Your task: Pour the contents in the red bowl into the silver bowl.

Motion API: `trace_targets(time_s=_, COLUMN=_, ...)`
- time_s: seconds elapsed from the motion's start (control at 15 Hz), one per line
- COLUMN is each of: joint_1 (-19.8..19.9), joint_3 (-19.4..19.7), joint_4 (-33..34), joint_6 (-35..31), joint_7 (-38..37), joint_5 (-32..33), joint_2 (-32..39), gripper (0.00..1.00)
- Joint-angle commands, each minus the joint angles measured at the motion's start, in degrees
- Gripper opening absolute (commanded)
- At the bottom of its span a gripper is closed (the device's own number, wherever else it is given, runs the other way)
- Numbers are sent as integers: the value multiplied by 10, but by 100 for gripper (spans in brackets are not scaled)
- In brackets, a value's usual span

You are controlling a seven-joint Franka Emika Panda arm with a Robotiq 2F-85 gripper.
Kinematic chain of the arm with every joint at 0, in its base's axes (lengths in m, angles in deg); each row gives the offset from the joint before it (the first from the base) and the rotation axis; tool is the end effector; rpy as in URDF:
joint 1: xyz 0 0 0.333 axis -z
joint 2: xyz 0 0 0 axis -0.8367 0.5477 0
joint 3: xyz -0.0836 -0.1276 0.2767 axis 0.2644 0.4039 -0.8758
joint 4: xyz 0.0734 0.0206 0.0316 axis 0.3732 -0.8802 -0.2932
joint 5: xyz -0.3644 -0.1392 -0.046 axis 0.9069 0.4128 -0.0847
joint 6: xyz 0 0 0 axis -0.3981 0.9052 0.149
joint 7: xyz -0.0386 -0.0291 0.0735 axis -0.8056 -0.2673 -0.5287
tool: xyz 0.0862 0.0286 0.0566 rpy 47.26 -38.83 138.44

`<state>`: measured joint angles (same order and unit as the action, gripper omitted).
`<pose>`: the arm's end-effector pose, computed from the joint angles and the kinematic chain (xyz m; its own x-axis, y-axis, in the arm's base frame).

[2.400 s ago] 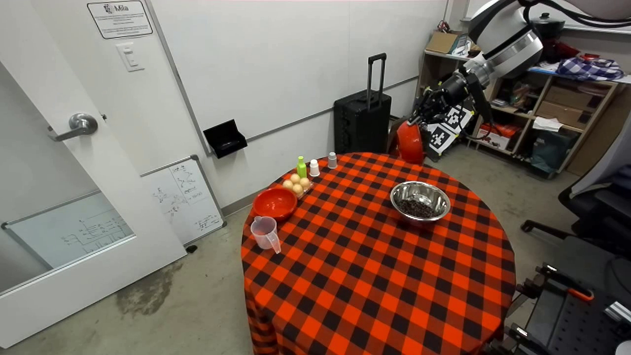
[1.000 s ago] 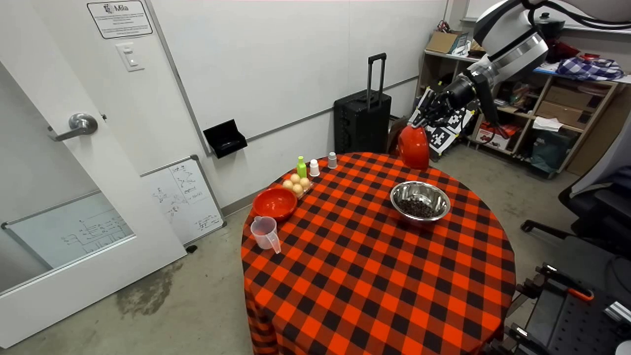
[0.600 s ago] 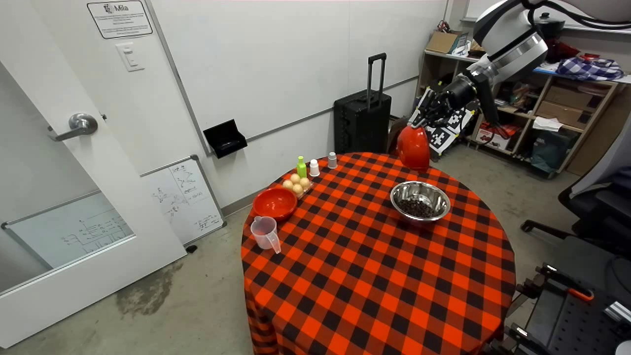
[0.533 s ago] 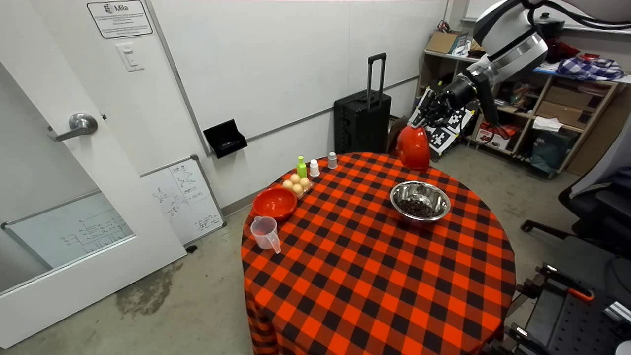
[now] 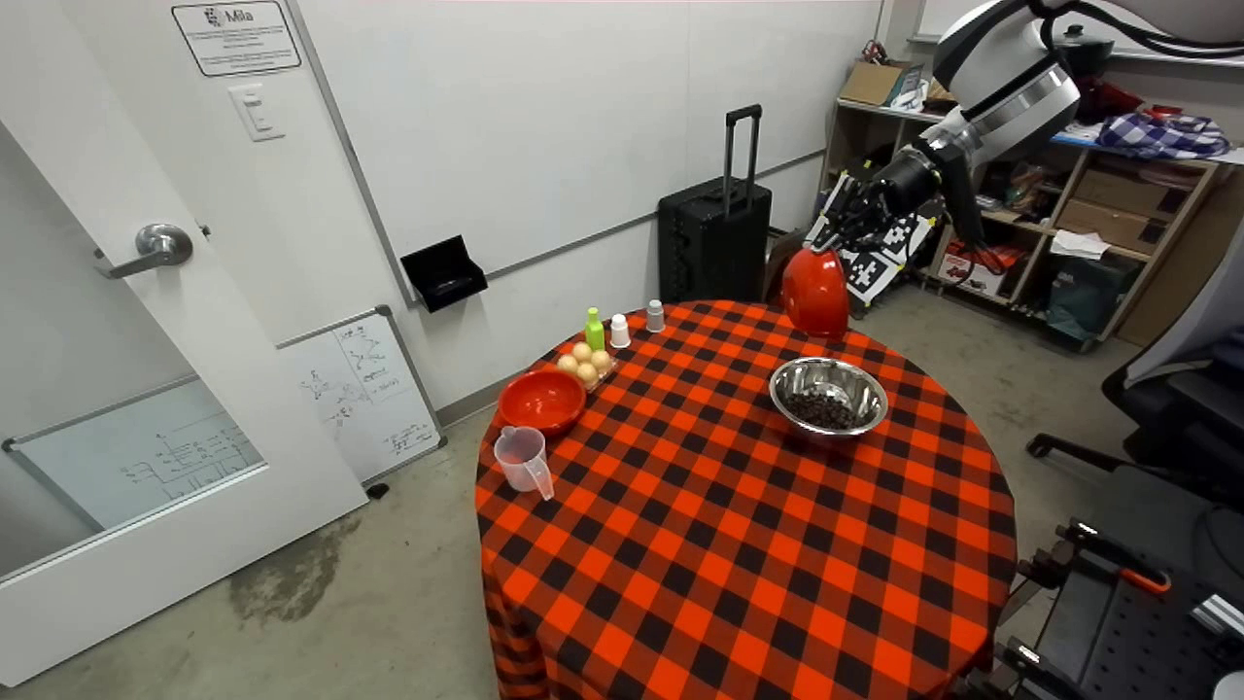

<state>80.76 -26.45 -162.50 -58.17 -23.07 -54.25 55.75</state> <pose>0.5618 -0.2729 0.3067 0.8882 -0.4279 -0.1674 -0.3475 -0.3874 -0.8539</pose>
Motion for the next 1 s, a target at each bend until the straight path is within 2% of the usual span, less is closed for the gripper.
trace_targets(time_s=0.0, joint_1=0, joint_3=3, joint_4=8, joint_6=20, joint_7=-5, joint_5=-6, joint_2=-2, gripper=2)
trace_targets(time_s=0.4, joint_1=-9, joint_3=11, joint_4=8, joint_6=1, joint_7=-7, joint_5=23, joint_2=-3, gripper=2)
trace_targets(time_s=0.93, joint_1=-11, joint_3=12, joint_4=17, joint_6=-7, joint_7=-8, joint_5=146, joint_2=-2, gripper=2)
